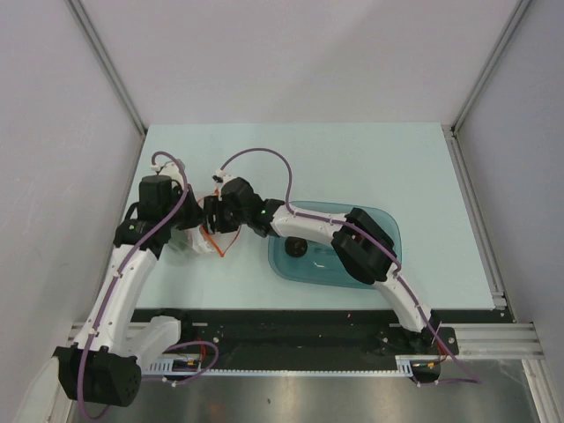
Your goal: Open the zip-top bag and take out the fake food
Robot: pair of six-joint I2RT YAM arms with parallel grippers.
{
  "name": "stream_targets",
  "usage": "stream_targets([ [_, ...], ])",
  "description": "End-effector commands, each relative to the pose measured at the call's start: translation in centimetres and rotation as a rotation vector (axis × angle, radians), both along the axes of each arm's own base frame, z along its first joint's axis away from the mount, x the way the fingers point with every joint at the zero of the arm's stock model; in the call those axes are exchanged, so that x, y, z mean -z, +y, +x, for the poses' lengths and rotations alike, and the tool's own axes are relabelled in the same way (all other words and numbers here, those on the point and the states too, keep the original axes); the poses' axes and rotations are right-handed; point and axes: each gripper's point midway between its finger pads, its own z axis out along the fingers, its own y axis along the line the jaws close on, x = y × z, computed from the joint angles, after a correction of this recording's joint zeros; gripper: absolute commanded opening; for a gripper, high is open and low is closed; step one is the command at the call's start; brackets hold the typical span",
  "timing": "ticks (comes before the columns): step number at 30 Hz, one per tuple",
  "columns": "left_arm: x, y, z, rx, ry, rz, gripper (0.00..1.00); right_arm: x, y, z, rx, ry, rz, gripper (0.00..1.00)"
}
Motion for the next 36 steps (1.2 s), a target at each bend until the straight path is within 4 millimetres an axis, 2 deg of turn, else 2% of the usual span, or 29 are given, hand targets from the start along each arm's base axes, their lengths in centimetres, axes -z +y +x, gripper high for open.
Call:
stream_targets([
  [1, -1.8, -1.4, -0.2, 0.024, -0.047, -0.058, 0.0, -0.7, 1.4, 1.3, 0.014, -0.066, 0.053, 0.66],
  [5, -2.2, -2.4, -0.6, 0.04, -0.066, -0.078, 0.01, 0.8, 1.5, 1.9, 0.022, -0.069, 0.043, 0.77],
  [14, -0.2, -3.0, -0.7, 0.047, -0.025, -0.081, 0.0, 2.8, 2.9, 1.0, -0.051, -0.054, 0.086, 0.95],
  [16, 0.2, -3.0, -0.7, 0.044, -0.013, -0.077, 0.0, 3.4, 3.2, 1.4, -0.031, -0.052, 0.075, 1.0],
  [25, 1.1, -3.4, -1.6, 0.035, 0.014, -0.074, 0.0, 5.7, 3.7, 4.9, 0.164, -0.001, 0.065, 1.0],
  [26, 1.0, -3.3, -1.9, 0.036, 0.009, -0.073, 0.0, 5.5, 4.1, 5.2, 0.172, 0.003, 0.087, 1.0],
  [28, 1.3, -3.1, -2.2, 0.034, 0.017, -0.062, 0.0, 6.0, 4.9, 5.4, 0.17, 0.022, 0.095, 1.0],
  [30, 1.7, -2.9, -2.5, 0.035, 0.032, -0.047, 0.0, 7.4, 5.2, 4.7, 0.153, 0.031, 0.056, 0.99],
  [32, 1.8, -2.8, -2.5, 0.036, 0.036, -0.04, 0.0, 8.4, 5.3, 4.5, 0.159, 0.043, 0.046, 0.95],
  [33, 1.7, -2.8, -2.5, 0.036, 0.032, -0.041, 0.0, 8.8, 5.2, 4.2, 0.16, 0.059, 0.047, 0.89],
  [36, 1.9, -2.8, -2.4, 0.032, 0.034, -0.043, 0.0, 9.8, 4.9, 3.6, 0.154, 0.082, 0.05, 0.79],
])
